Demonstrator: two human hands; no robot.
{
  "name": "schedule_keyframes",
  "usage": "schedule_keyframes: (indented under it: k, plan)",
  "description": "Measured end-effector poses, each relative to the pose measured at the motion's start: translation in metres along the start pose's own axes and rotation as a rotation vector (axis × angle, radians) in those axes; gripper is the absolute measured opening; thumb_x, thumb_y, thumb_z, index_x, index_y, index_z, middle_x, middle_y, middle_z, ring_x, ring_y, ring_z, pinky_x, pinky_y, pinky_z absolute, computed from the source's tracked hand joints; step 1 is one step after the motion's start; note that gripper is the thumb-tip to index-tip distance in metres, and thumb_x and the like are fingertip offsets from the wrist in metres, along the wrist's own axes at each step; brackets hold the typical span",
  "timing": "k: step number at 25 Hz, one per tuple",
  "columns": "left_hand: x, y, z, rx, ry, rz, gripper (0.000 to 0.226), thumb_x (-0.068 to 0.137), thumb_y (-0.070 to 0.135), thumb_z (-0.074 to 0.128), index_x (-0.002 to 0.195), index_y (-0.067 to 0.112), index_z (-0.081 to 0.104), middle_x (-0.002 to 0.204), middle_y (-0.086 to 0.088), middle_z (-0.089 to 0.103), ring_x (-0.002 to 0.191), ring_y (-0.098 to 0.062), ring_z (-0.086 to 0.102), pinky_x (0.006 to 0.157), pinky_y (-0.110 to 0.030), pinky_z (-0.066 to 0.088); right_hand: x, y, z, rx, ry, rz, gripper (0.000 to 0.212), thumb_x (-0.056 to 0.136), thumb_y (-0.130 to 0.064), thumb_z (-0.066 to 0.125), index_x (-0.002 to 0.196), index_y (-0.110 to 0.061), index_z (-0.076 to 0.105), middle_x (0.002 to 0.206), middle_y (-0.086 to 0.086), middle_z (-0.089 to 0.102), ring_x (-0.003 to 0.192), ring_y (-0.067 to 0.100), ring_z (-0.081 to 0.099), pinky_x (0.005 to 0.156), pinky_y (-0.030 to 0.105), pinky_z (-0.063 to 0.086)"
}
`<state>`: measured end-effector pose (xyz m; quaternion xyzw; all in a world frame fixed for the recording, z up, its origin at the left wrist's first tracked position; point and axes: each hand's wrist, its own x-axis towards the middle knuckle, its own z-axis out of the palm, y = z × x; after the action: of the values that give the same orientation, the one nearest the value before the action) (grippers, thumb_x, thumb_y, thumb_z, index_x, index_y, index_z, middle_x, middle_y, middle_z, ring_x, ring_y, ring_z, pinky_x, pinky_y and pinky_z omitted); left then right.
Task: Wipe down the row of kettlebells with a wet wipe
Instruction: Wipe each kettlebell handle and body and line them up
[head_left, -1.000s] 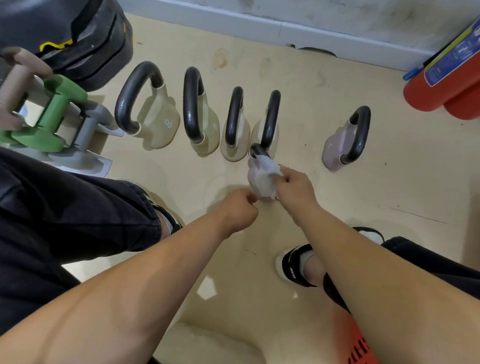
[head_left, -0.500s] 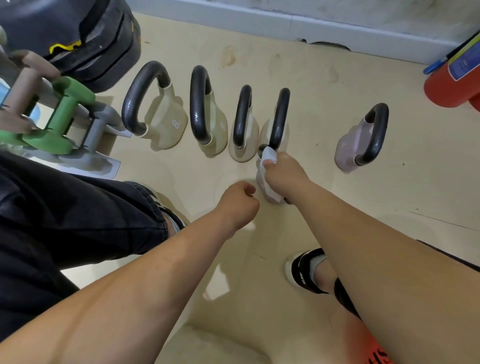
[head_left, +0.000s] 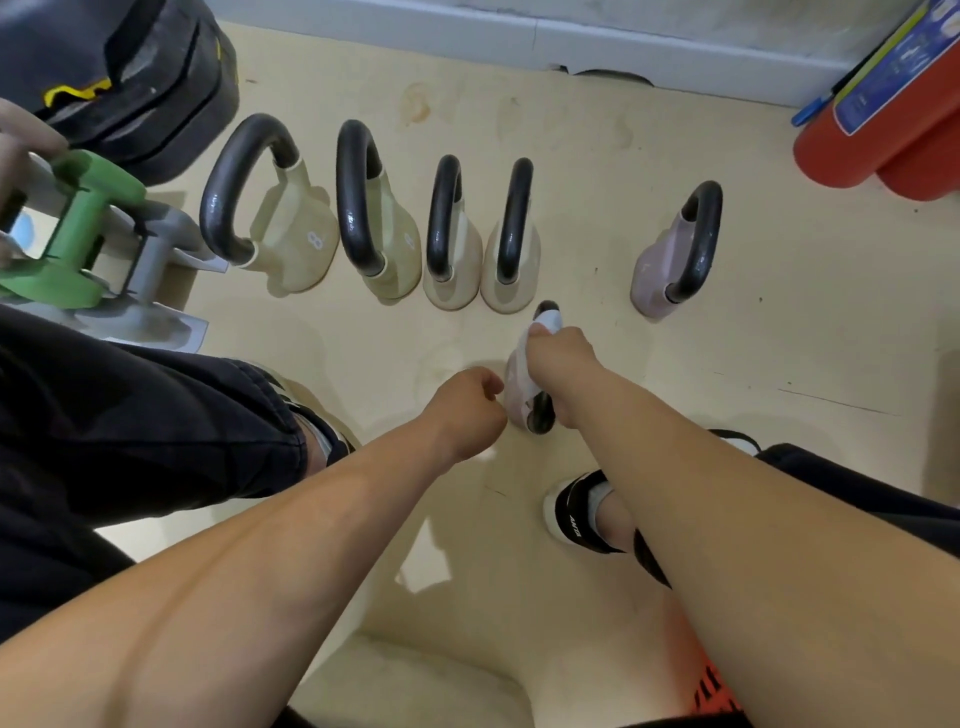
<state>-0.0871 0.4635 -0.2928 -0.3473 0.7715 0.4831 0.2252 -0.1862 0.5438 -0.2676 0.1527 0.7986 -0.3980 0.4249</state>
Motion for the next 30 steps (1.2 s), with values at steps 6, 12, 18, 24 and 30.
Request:
schedule_keyframes:
  k: [6, 12, 18, 24, 30]
  plan:
    - [0.006, 0.005, 0.004, -0.015, 0.036, 0.040, 0.035, 0.096, 0.014, 0.050, 0.130, 0.013, 0.060, 0.125, -0.001, 0.062, 0.114, -0.020, 0.058, 0.094, -0.030, 0.049, 0.036, -0.039, 0.000, -0.020, -0.003, -0.014, 0.040, 0.102, -0.011, 0.043, 0.139, 0.001, 0.049, 0.133, 0.021, 0.057, 0.106, 0.039, 0.063, 0.079, 0.040, 0.054]
    - [0.016, -0.006, 0.001, -0.018, 0.046, -0.023, 0.039, 0.095, 0.010, 0.049, 0.132, 0.016, 0.060, 0.130, -0.001, 0.062, 0.115, -0.018, 0.059, 0.093, -0.027, 0.048, 0.056, -0.036, -0.001, -0.464, 0.045, -0.135, 0.009, 0.096, -0.007, 0.046, 0.090, -0.005, 0.051, 0.093, 0.011, 0.059, 0.088, 0.032, 0.060, 0.074, 0.035, 0.048]
    - [0.009, -0.019, 0.006, 0.031, -0.025, -0.065, 0.048, 0.090, 0.008, 0.048, 0.137, 0.015, 0.057, 0.136, -0.003, 0.059, 0.123, -0.022, 0.056, 0.103, -0.034, 0.049, 0.027, 0.006, 0.003, -0.415, -0.025, -0.283, 0.077, 0.103, -0.014, 0.041, 0.163, -0.024, -0.008, 0.145, 0.016, 0.049, 0.104, 0.031, 0.057, 0.064, 0.031, 0.042]
    - [-0.012, -0.042, -0.001, 0.096, -0.075, -0.116, 0.053, 0.087, 0.005, 0.047, 0.140, 0.011, 0.053, 0.141, -0.007, 0.055, 0.125, -0.026, 0.055, 0.103, -0.038, 0.050, -0.016, 0.060, 0.020, -0.256, 0.029, -0.300, 0.088, 0.102, -0.004, 0.046, 0.162, -0.020, -0.017, 0.169, 0.009, 0.018, 0.140, 0.033, 0.044, 0.092, 0.031, 0.038]
    - [-0.026, -0.009, 0.008, 0.053, -0.045, 0.045, 0.036, 0.093, 0.007, 0.048, 0.127, 0.008, 0.061, 0.125, -0.011, 0.064, 0.109, -0.026, 0.061, 0.093, -0.036, 0.051, -0.044, 0.078, 0.005, -0.340, 0.249, -0.292, 0.039, 0.104, -0.019, 0.039, 0.140, -0.008, 0.048, 0.131, 0.018, 0.062, 0.116, 0.037, 0.061, 0.084, 0.035, 0.046]
